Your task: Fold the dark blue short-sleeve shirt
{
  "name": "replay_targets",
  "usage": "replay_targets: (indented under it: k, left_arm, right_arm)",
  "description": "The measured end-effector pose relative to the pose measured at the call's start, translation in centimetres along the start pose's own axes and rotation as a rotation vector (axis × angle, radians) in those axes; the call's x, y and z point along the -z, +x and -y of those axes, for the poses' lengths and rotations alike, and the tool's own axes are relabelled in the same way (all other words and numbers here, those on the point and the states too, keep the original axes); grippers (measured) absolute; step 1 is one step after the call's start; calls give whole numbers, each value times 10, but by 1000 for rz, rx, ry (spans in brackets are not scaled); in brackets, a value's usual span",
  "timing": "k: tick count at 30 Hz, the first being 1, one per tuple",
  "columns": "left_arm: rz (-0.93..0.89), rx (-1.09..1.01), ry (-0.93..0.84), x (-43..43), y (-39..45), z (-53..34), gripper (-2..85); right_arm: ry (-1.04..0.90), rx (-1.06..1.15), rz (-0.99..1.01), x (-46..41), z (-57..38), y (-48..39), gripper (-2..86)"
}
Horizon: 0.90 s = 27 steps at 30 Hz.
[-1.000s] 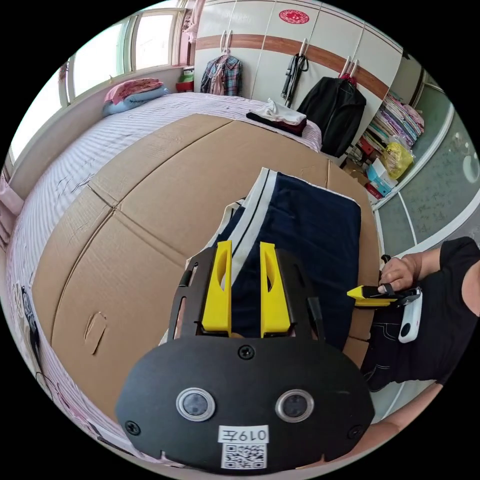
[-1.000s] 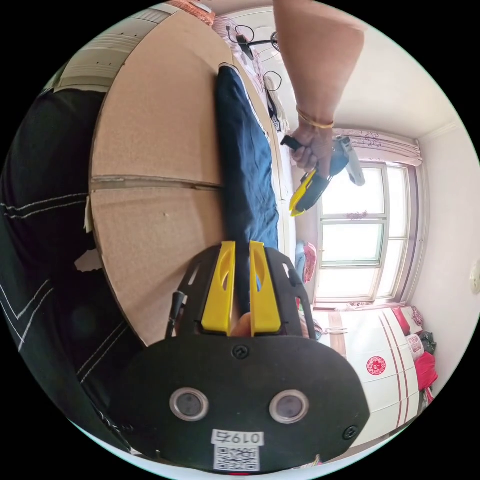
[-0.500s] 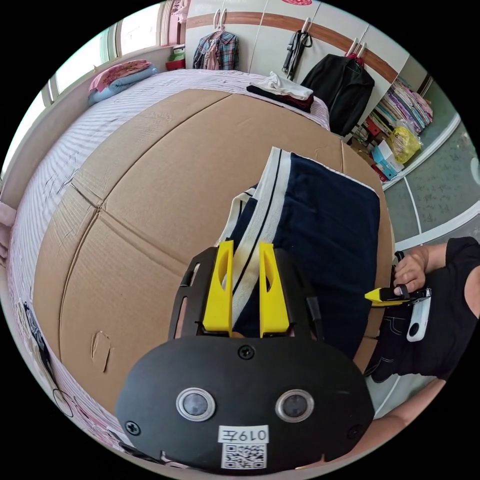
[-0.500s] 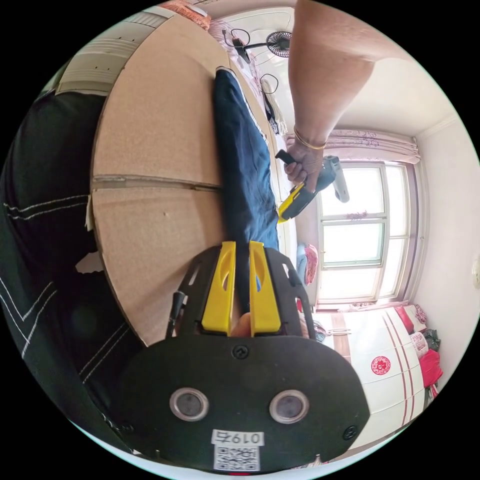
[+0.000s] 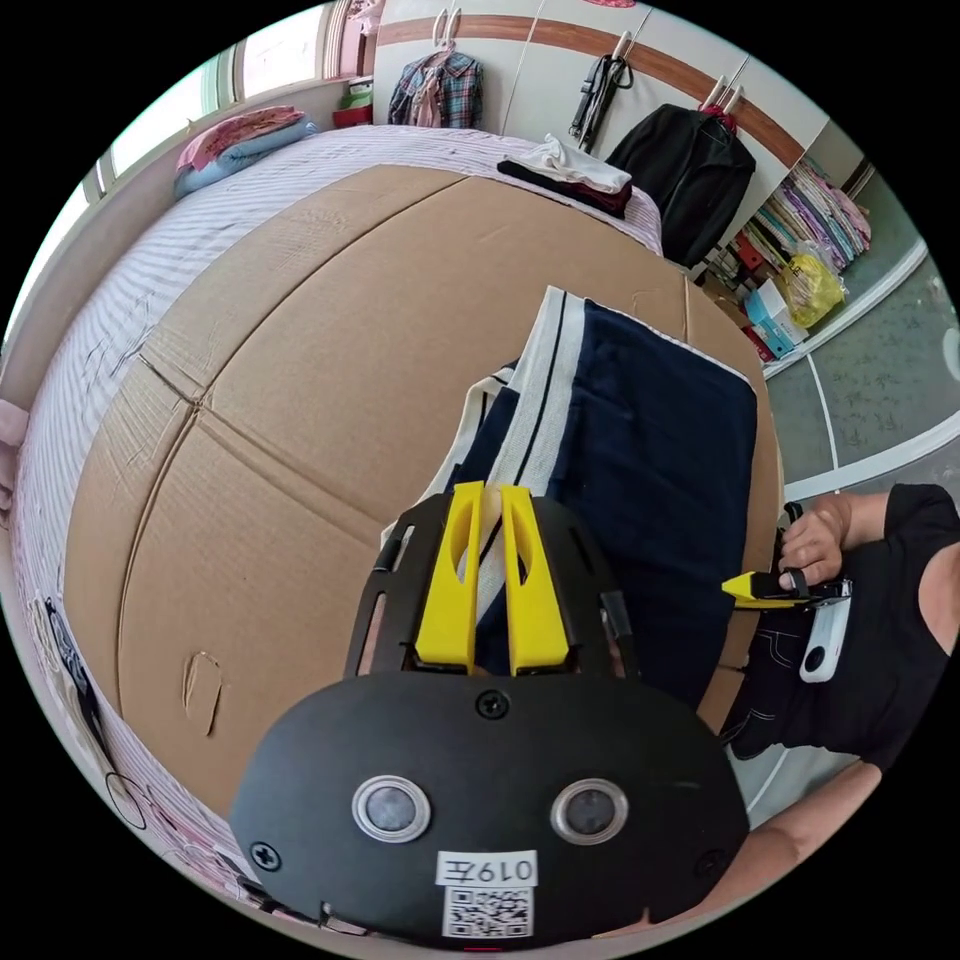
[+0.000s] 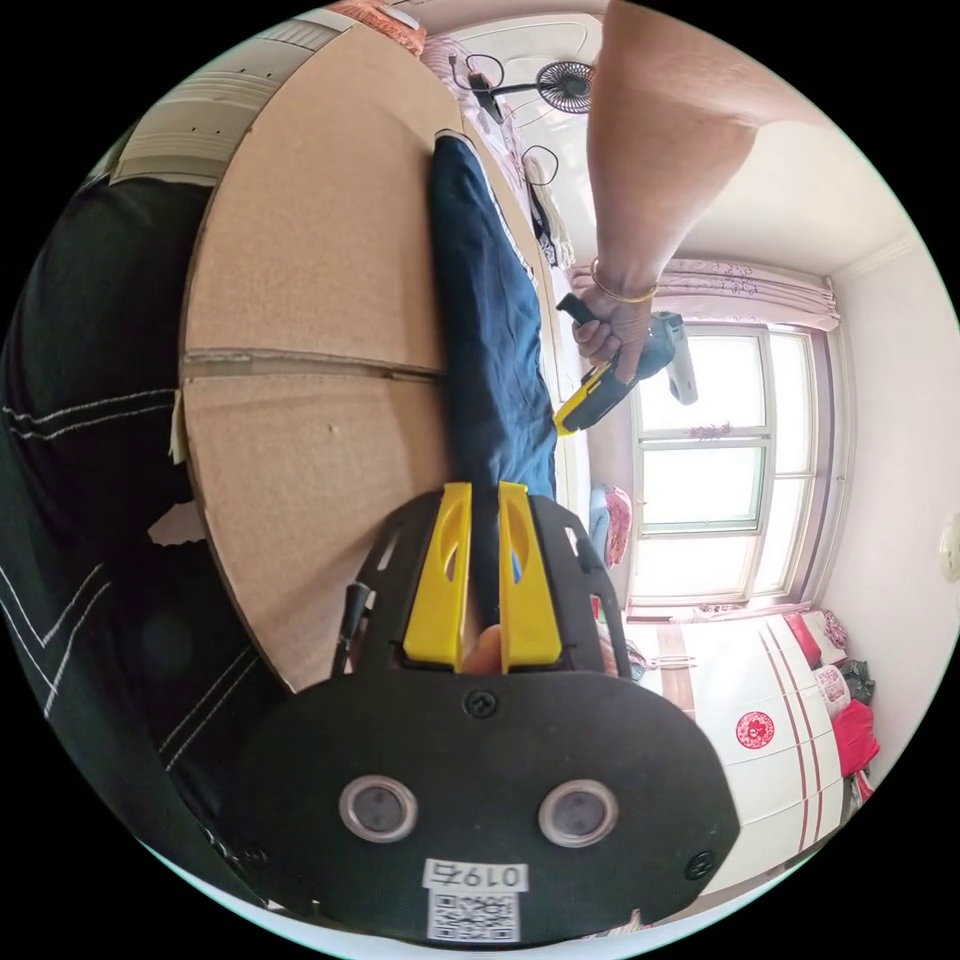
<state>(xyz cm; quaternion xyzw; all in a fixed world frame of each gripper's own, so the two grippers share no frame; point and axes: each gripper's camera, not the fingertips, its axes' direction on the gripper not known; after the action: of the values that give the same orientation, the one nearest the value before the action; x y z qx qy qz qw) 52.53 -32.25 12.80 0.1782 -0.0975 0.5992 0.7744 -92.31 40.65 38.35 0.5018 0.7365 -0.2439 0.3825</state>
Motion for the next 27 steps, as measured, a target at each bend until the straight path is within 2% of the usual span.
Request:
replay_targets:
  k: [5, 8, 15, 20, 27]
  left_arm:
    - [-137, -26, -39, -14, -12, 26, 76]
    - [-58, -33, -72, -22, -15, 42, 85]
    - [-66, -120, -148, -37, -14, 72, 84]
    - [-143, -189, -246, -45, -19, 96, 71]
    - [-180, -184, -306, -63, -35, 120, 42]
  right_arm:
    - [-1, -4, 3, -1, -1, 2, 50]
    - [1, -6, 4, -1, -2, 3, 50]
    - [8, -16, 10, -1, -5, 5, 50]
    - [12, -22, 14, -2, -5, 7, 50]
    - [16, -30, 19, -3, -6, 10, 49]
